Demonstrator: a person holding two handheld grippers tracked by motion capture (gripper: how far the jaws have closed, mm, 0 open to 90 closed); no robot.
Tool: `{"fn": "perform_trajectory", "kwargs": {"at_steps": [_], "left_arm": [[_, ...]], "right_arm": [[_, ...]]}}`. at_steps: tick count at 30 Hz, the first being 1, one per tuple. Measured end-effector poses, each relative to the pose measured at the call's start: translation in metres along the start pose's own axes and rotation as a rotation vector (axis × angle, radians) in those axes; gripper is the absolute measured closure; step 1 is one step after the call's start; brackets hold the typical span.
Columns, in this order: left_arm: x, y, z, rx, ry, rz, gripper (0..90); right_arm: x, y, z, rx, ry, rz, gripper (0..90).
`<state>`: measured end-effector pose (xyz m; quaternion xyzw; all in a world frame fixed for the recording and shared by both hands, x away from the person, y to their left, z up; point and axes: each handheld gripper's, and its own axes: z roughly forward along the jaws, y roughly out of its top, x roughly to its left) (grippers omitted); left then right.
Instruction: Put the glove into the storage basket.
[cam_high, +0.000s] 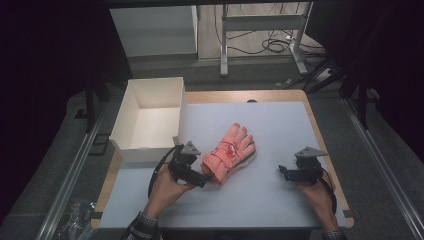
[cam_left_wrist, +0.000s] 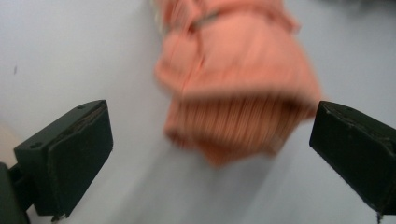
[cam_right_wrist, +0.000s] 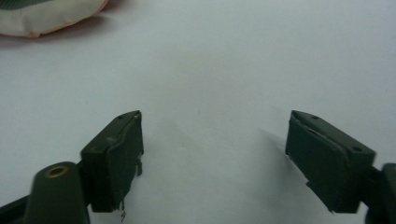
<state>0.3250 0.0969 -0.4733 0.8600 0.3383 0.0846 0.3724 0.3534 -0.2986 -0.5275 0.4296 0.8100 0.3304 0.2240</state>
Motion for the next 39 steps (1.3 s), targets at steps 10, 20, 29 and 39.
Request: {"fn": "perform_trajectory", "kwargs": {"at_steps": [10, 20, 29, 39], "left_arm": [[-0.008, 0.045, 0.036, 0.091, 0.021, 0.052, 0.0], [-0.011, 0.041, 0.084, 0.226, -0.003, 0.079, 0.0], [-0.009, 0.030, 0.095, 0.302, 0.005, 0.076, 11.3], [-0.014, 0.035, 0.085, 0.299, -0.024, 0.125, 40.3]], "right_arm": [[-0.003, -0.001, 0.002, 0.008, 0.009, 0.031, 15.7], [-0.003, -0.001, 0.002, 0.006, 0.010, 0.029, 15.7], [-0.003, -0.001, 0.002, 0.005, 0.008, 0.028, 15.8], [-0.003, -0.001, 0.002, 0.004, 0.007, 0.026, 15.8]]}}
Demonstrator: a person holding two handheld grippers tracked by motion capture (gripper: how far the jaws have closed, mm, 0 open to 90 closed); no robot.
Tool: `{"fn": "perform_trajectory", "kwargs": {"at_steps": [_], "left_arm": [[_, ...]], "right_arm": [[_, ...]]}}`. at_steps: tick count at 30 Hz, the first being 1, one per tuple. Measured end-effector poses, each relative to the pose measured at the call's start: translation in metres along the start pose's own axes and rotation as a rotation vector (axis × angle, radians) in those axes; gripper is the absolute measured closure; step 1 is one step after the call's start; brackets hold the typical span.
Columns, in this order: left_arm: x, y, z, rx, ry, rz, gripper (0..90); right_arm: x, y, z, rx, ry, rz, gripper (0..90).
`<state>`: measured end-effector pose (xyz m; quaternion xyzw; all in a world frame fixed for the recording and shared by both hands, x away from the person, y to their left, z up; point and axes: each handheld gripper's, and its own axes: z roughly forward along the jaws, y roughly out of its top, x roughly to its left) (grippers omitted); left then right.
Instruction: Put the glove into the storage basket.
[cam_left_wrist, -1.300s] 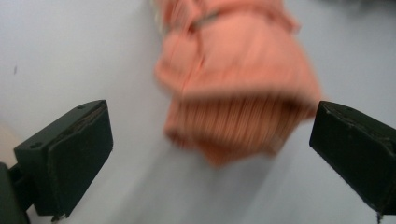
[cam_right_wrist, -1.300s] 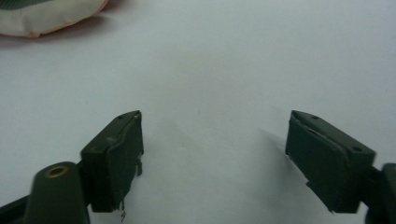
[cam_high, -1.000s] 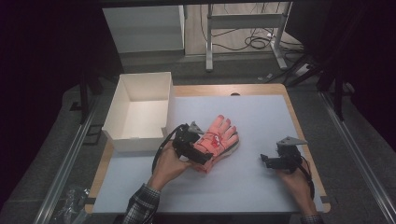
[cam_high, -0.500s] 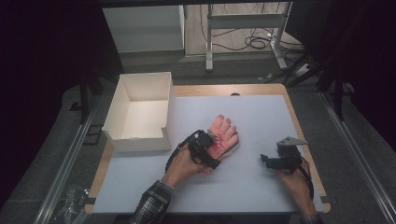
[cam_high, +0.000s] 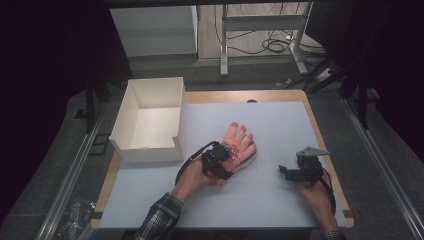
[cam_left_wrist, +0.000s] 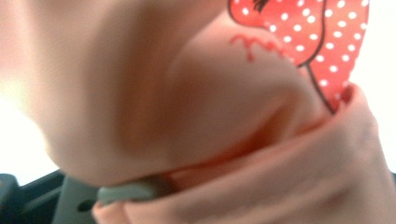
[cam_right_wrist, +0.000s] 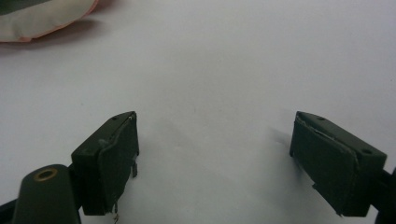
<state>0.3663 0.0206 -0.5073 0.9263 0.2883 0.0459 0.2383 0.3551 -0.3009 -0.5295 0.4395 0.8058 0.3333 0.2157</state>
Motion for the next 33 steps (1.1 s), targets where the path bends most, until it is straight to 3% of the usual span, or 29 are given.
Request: {"fn": "perform_trajectory", "kwargs": {"at_steps": [4, 9, 17, 19, 21, 33], "left_arm": [[0.005, 0.001, -0.006, -0.033, -0.025, -0.019, 42.4], [0.012, 0.006, -0.023, -0.068, -0.013, -0.043, 42.3], [0.022, 0.023, -0.055, -0.096, 0.034, -0.058, 41.8], [0.029, 0.030, -0.069, -0.110, 0.072, -0.075, 41.7], [0.034, 0.034, -0.076, -0.122, 0.076, -0.091, 41.6], [0.064, 0.047, -0.109, -0.117, 0.146, -0.156, 40.7]], "right_arm": [[0.000, 0.000, 0.000, 0.000, 0.000, 0.000, 15.8], [0.000, 0.000, 0.000, 0.000, 0.000, 0.002, 15.7], [0.000, 0.000, 0.000, 0.000, 0.000, 0.001, 15.8], [0.000, 0.000, 0.000, -0.002, 0.001, -0.001, 15.7], [0.000, 0.000, 0.000, -0.002, 0.001, 0.000, 15.8], [0.000, 0.000, 0.000, -0.002, 0.001, 0.001, 15.8]]}}
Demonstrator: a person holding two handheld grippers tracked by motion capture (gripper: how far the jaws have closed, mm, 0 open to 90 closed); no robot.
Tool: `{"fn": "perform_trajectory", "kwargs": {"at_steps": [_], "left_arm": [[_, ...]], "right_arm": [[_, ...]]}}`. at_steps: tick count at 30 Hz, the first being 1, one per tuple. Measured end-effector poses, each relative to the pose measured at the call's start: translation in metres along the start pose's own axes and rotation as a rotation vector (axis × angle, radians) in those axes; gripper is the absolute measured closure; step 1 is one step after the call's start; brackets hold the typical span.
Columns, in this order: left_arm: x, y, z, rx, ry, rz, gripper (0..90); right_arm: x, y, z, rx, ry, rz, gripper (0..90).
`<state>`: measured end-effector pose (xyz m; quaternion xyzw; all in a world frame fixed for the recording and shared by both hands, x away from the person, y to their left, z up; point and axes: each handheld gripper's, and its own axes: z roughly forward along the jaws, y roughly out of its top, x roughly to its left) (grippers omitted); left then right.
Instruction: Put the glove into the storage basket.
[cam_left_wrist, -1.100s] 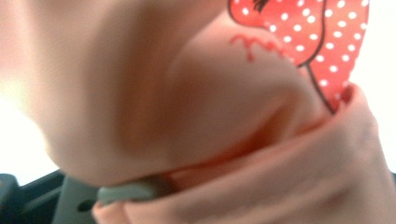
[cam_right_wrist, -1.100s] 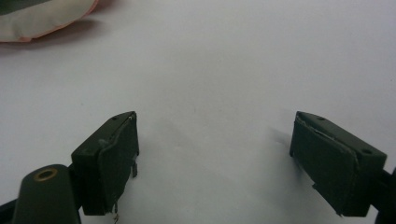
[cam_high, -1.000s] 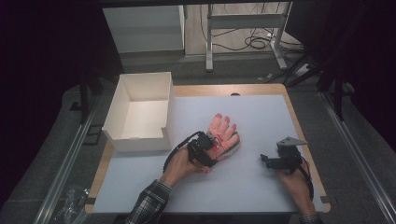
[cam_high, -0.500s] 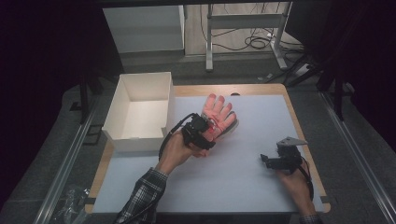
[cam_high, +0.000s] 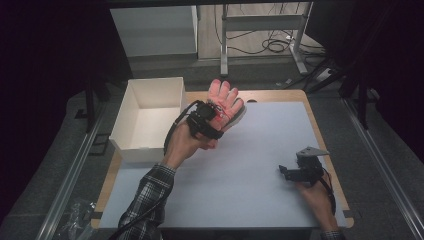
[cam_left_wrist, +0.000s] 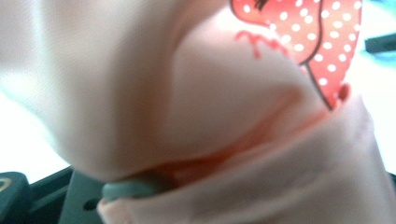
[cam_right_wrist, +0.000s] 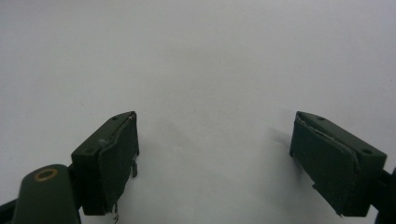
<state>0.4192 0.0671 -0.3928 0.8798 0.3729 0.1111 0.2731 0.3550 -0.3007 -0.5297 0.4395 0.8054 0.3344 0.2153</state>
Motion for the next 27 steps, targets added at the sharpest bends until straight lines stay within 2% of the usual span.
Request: {"fn": "perform_trajectory", "kwargs": {"at_steps": [5, 11, 14, 15, 16, 22, 24, 25, 27], "left_arm": [[0.020, 0.003, -0.013, -0.012, 0.045, -0.051, 40.3], [0.050, -0.004, -0.029, -0.027, 0.099, -0.122, 40.0], [0.058, -0.007, -0.033, -0.029, 0.120, -0.136, 40.0], [0.066, -0.011, -0.039, -0.031, 0.149, -0.153, 40.0], [0.071, -0.014, -0.042, -0.038, 0.158, -0.170, 40.0], [0.094, -0.029, -0.055, -0.049, 0.200, -0.231, 40.0], [0.097, -0.031, -0.057, -0.048, 0.207, -0.238, 40.0], [0.105, -0.038, -0.059, -0.051, 0.223, -0.264, 39.9], [0.112, -0.044, -0.061, -0.047, 0.237, -0.288, 39.9]], "right_arm": [[0.000, 0.000, 0.000, -0.001, 0.000, -0.001, 15.8], [0.000, 0.000, 0.000, -0.001, 0.000, -0.001, 15.8], [0.000, 0.000, 0.000, -0.001, -0.001, -0.001, 15.8], [0.000, 0.000, 0.000, -0.001, -0.001, -0.001, 15.8], [0.000, 0.000, 0.000, -0.001, -0.001, -0.001, 15.7], [0.000, 0.000, 0.000, -0.001, -0.001, -0.002, 15.8], [0.000, 0.000, 0.000, -0.001, -0.001, -0.003, 15.8], [0.000, 0.000, 0.000, -0.001, -0.002, -0.003, 15.8], [0.000, 0.000, 0.000, -0.001, -0.001, -0.002, 15.8]]}}
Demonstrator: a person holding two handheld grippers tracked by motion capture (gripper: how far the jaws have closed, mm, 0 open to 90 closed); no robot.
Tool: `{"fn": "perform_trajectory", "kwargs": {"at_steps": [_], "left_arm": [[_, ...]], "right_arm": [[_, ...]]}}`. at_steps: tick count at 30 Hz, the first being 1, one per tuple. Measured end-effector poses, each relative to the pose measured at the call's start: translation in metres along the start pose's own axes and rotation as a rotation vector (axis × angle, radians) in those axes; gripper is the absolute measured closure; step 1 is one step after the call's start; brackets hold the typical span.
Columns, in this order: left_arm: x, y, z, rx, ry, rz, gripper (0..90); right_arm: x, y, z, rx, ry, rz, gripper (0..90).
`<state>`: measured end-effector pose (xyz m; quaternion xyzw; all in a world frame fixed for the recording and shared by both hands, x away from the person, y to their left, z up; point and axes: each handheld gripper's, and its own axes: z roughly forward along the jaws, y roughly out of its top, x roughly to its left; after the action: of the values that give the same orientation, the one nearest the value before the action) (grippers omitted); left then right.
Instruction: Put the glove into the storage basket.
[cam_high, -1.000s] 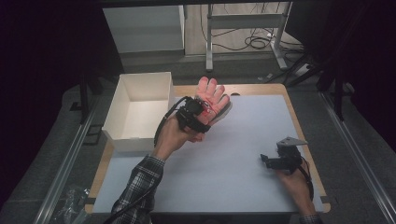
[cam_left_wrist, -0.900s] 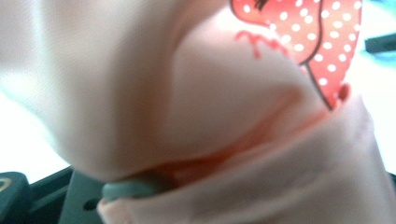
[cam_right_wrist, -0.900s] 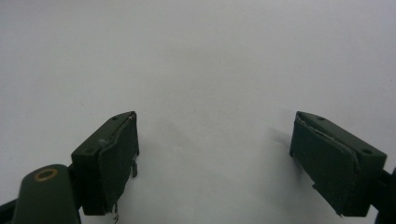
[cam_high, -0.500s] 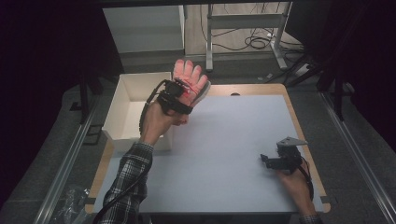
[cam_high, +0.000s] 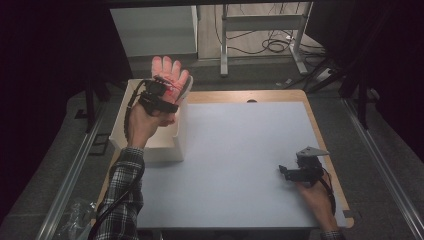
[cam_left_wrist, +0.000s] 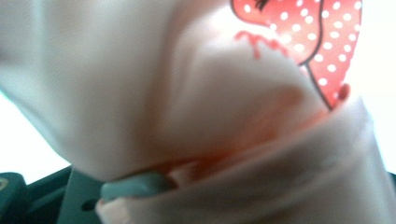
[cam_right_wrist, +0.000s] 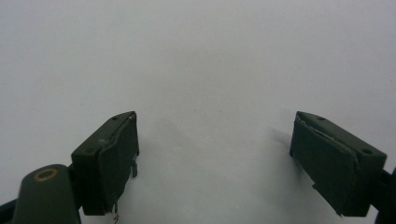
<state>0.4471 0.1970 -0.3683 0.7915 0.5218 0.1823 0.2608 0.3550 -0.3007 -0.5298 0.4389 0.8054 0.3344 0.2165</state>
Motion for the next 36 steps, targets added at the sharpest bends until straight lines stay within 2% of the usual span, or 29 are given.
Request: {"fn": "perform_trajectory", "kwargs": {"at_steps": [1, 2, 8, 14, 20, 21, 22, 27, 33, 36], "left_arm": [[0.000, 0.000, 0.000, 0.000, 0.000, 0.000, 39.9], [0.009, -0.004, 0.001, 0.003, 0.011, -0.024, 39.8], [0.030, -0.019, 0.012, 0.024, 0.035, -0.093, 39.7], [0.039, -0.029, 0.029, 0.043, 0.041, -0.131, 39.5], [0.037, -0.034, 0.053, 0.086, 0.032, -0.131, 38.9], [0.037, -0.034, 0.053, 0.086, 0.032, -0.131, 38.8], [0.035, -0.034, 0.063, 0.107, 0.034, -0.130, 38.7], [0.032, -0.035, 0.085, 0.148, 0.023, -0.144, 38.1], [0.029, -0.035, 0.101, 0.190, 0.019, -0.148, 36.8], [0.025, -0.034, 0.113, 0.239, 0.008, -0.149, 36.0]], "right_arm": [[0.000, 0.000, 0.000, 0.000, 0.000, 0.000, 15.8], [0.000, 0.000, 0.000, 0.000, 0.000, 0.000, 15.8], [0.000, 0.000, 0.000, 0.000, -0.001, 0.000, 15.8], [0.000, 0.000, 0.000, 0.000, -0.001, 0.000, 15.8], [0.000, 0.000, 0.000, 0.000, -0.001, 0.000, 15.8], [0.000, 0.000, 0.000, 0.000, -0.001, 0.000, 15.8], [0.000, 0.000, 0.000, 0.000, -0.001, 0.000, 15.7], [0.000, 0.000, 0.000, 0.000, -0.001, 0.000, 15.7], [0.000, 0.000, 0.000, 0.000, -0.001, 0.000, 15.8], [0.000, 0.000, 0.000, 0.000, -0.001, 0.000, 15.7]]}}
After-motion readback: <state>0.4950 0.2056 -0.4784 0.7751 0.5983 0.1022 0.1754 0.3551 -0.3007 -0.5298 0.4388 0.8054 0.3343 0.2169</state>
